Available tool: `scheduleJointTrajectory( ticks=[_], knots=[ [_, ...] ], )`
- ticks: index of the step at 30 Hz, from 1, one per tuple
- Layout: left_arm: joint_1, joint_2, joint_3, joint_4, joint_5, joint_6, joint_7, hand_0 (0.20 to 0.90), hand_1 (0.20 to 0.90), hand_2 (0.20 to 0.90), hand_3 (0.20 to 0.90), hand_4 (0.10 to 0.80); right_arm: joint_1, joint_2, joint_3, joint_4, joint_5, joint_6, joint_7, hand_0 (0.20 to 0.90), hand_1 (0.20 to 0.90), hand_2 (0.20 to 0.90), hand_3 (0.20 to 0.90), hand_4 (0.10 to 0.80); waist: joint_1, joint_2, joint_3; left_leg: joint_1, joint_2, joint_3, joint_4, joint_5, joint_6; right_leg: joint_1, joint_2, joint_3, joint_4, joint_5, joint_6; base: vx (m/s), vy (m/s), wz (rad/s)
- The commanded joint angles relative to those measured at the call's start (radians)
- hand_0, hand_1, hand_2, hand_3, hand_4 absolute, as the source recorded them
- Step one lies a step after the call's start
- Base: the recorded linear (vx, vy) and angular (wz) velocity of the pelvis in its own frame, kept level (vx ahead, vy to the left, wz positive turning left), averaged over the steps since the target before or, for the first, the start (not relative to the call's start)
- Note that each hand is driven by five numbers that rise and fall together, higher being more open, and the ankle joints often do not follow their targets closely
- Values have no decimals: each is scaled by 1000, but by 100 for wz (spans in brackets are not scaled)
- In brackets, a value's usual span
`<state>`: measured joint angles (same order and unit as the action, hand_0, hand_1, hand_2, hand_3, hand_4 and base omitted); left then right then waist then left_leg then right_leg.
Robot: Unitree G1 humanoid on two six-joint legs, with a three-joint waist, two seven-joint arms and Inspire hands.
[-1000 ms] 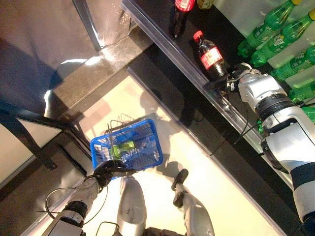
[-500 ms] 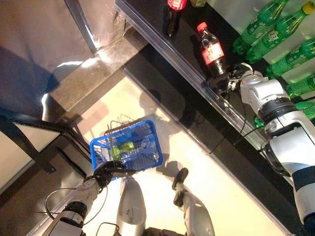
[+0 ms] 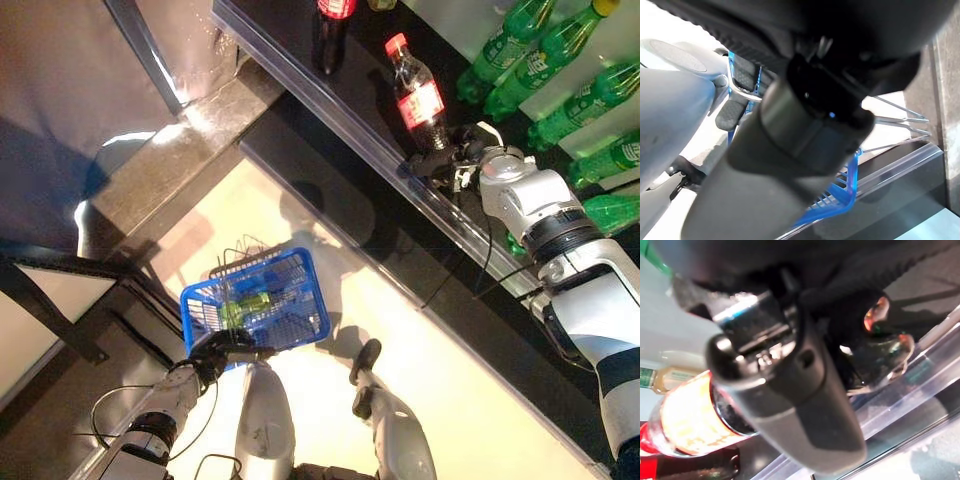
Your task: Pick up the drink and place into the basket.
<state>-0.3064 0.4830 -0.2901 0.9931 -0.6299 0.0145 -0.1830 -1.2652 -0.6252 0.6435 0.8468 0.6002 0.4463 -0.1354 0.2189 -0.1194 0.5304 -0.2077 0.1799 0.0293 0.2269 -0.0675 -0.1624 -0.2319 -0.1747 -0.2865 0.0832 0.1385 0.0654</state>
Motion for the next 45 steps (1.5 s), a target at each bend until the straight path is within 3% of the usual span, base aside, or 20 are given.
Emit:
scheduleJointTrajectory(
  ticks=[1, 11, 27, 45],
  knots=[
    [57, 24, -24, -62, -5, -72, -32, 300, 300, 300, 200, 100, -86, -141, -65, -155, -24, -143, -74, 300, 300, 300, 200, 100, 12, 7, -63, -31, -4, 16, 2, 52, 59, 63, -113, -46, 95, -89, 117, -2, -1, -4],
    [59, 15, -26, -60, -5, -73, -36, 300, 300, 300, 200, 100, -78, -160, -88, -212, -57, -145, -111, 300, 300, 300, 200, 100, 0, 16, -61, -41, -3, 13, 18, 48, 60, 53, -115, -39, 108, -94, 113, 1, 3, -3],
    [56, -15, -30, -53, -19, -90, -24, 300, 300, 300, 200, 100, 11, -140, -180, -424, -138, -242, -259, 300, 300, 300, 200, 100, -24, 33, -46, -58, -14, 13, 28, 44, 70, 19, -122, -22, 127, -97, 114, 0, 5, 0],
    [63, -66, -22, -50, -29, -121, -17, 300, 300, 300, 200, 100, 195, -77, -262, -747, -233, -400, -212, 300, 300, 300, 200, 100, -60, 68, -43, -68, -29, 19, 31, 41, 76, -9, -136, -1, 140, -103, 114, -2, 20, -2]
  ],
)
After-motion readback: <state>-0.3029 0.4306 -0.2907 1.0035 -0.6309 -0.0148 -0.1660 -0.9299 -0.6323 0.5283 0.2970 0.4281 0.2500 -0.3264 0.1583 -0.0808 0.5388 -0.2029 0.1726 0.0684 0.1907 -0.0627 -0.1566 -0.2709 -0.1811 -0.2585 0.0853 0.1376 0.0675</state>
